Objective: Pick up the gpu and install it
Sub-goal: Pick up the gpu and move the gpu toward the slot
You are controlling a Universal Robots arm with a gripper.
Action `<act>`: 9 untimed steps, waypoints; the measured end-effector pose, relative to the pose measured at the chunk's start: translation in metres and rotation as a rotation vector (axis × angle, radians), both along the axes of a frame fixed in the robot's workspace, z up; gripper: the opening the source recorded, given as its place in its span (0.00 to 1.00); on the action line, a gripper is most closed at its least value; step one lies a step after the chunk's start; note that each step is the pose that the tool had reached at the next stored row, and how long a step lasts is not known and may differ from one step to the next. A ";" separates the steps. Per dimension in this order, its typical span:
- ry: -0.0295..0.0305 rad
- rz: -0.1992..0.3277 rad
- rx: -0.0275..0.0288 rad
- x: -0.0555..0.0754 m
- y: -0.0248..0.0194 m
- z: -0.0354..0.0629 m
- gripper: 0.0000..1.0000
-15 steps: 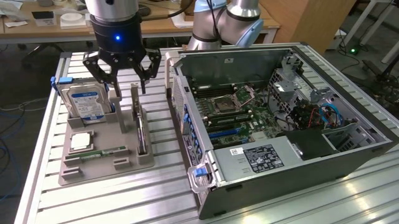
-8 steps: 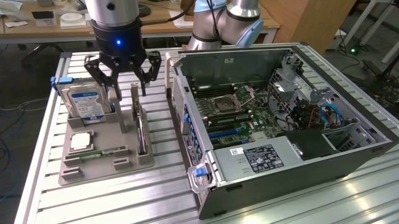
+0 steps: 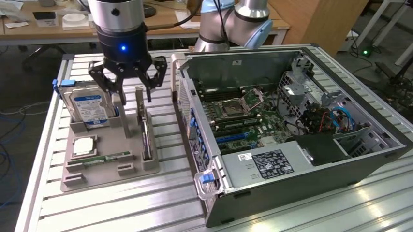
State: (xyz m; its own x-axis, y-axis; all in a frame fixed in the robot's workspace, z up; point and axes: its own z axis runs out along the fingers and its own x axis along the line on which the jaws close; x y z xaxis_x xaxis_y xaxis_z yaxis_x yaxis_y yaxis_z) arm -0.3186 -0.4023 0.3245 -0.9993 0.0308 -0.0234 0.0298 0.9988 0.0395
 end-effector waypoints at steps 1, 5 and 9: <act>0.0001 0.000 -0.0001 0.000 -0.0001 -0.0006 0.59; 0.0001 0.000 -0.0002 0.000 -0.0018 -0.0027 0.59; 0.0000 0.001 -0.0002 0.000 -0.0037 -0.0047 0.59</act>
State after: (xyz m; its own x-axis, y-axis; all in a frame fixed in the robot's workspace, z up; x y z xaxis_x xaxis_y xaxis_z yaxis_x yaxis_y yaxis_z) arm -0.3186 -0.4060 0.3198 -0.9993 0.0300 -0.0234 0.0291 0.9988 0.0393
